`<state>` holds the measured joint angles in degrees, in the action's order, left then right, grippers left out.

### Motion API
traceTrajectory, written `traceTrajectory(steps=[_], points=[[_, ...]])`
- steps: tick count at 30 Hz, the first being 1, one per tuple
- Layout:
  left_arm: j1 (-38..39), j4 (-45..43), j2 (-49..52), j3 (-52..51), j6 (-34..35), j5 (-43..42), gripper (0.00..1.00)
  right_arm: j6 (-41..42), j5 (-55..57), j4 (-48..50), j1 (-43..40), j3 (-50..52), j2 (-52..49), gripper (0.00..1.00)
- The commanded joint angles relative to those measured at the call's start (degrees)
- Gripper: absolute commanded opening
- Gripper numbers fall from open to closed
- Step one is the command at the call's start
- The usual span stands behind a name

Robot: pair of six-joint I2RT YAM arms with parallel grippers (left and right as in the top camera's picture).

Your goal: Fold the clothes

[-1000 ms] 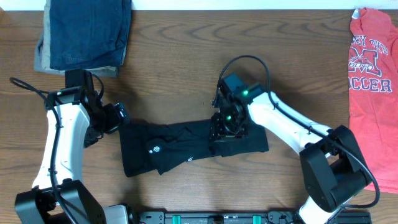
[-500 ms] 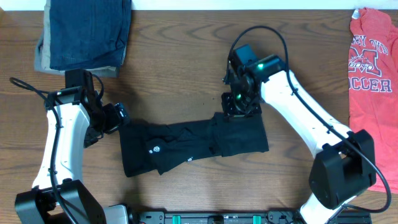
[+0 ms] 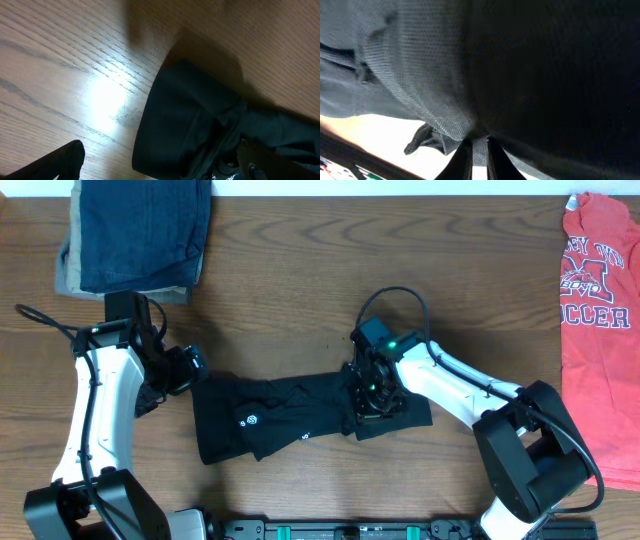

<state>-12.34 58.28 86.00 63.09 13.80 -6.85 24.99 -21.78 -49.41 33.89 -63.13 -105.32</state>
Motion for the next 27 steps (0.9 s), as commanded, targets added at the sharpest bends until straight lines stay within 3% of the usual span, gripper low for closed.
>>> traceTrajectory(steps=[1,4,7,11,13,15,16,17,20,27], points=[[-0.1,0.2,-0.3,0.9,0.7,0.8,0.98,1.3,-0.5,-0.2,-0.4,-0.7,0.1,0.1],[-0.1,0.2,-0.3,0.9,0.7,0.8,0.98,0.0,-0.5,-4.9,-3.5,-4.4,0.3,0.01],[-0.1,0.2,-0.3,0.9,0.7,0.8,0.98,-3.9,-0.2,-10.5,-7.4,-9.6,0.7,0.01],[-0.2,0.2,-0.3,0.9,0.7,1.0,0.98,-5.4,6.2,-17.6,-13.6,-17.7,0.9,0.13],[-0.3,0.2,-0.3,0.9,0.7,1.5,0.98,-5.4,10.3,-20.0,-16.9,-20.8,0.9,0.43],[-1.1,0.4,-0.3,0.9,0.7,3.1,0.98,-5.4,13.6,-22.5,-20.9,-23.4,0.9,0.86],[-1.5,0.5,-0.3,0.9,0.7,3.5,0.98,-5.4,14.2,-23.0,-22.0,-23.9,0.9,0.96],[-2.4,0.6,-0.3,0.9,0.7,3.5,0.98,-5.4,14.9,-23.7,-24.0,-24.4,0.9,0.99],[-5.6,0.8,-0.3,0.9,1.4,3.0,0.98,-5.4,15.1,-24.8,-29.5,-24.5,0.9,0.99],[-14.0,-2.7,0.4,-1.4,-2.7,-10.5,0.98,-8.8,15.1,-24.5,-36.6,-23.3,0.9,0.99]])
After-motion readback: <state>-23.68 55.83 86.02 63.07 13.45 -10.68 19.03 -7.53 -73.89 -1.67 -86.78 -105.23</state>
